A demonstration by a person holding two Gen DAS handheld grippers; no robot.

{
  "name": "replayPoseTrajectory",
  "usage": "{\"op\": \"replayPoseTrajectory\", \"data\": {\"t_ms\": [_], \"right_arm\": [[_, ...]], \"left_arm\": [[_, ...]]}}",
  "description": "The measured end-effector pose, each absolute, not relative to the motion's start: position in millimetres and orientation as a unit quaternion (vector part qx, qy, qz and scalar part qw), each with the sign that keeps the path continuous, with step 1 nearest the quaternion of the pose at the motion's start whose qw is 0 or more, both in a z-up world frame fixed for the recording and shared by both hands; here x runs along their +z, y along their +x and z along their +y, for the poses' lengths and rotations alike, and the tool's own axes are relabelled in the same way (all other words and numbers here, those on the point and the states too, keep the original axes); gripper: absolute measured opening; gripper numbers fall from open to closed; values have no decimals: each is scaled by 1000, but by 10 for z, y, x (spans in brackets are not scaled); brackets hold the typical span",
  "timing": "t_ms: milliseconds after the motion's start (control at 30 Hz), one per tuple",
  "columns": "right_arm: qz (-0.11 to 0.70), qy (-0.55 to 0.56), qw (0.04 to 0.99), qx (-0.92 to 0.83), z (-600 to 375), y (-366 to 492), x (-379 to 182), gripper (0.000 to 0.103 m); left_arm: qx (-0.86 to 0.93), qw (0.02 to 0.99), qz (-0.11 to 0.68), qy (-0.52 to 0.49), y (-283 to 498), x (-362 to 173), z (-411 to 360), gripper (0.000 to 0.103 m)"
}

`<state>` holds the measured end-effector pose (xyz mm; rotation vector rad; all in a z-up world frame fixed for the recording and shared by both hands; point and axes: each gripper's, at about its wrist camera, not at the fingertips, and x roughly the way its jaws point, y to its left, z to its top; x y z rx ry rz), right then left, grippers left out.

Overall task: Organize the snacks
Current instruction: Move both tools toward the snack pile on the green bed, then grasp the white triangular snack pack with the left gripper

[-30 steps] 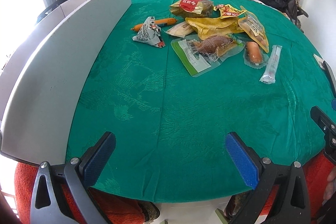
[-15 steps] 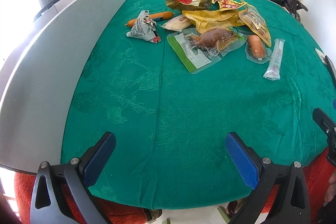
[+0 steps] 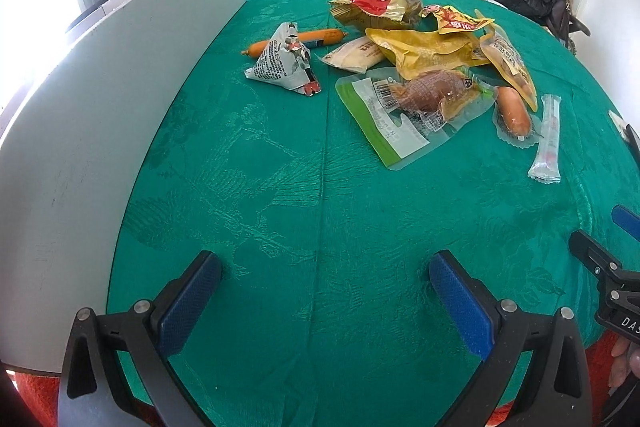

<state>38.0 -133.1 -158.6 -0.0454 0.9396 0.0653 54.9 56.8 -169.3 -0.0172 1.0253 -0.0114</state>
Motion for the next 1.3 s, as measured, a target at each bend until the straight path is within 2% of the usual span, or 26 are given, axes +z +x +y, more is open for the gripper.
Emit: {"op": "replayPoseTrajectory", "data": {"t_ms": [100, 533, 700, 833, 1100, 1200, 1267, 1300], "right_arm": [[457, 7, 888, 44, -1399, 362, -1611, 101], [449, -13, 893, 31, -1399, 325, -1594, 101], [449, -18, 893, 32, -1411, 336, -1599, 101], [449, -22, 892, 38, -1414, 331, -1598, 101], [450, -22, 892, 41, -1401, 306, -1599, 101], [451, -22, 891, 41, -1397, 302, -1600, 101], [452, -23, 891, 42, -1399, 295, -1601, 101], [453, -24, 890, 43, -1398, 300, -1603, 101]], "left_arm": [[-6, 874, 485, -7, 539, -1698, 573, 103], [-21, 887, 462, 0, 411, -1710, 582, 103], [-31, 877, 480, 4, 463, -1692, 585, 103], [-61, 854, 517, 4, 649, -1636, 574, 103], [-60, 873, 481, -47, 1336, -1171, 836, 103], [-31, 874, 482, -49, 1637, -1174, 934, 102], [-18, 869, 491, -59, 1788, -1256, 1002, 101], [-10, 866, 496, -61, 1836, -1313, 1026, 96]]}}
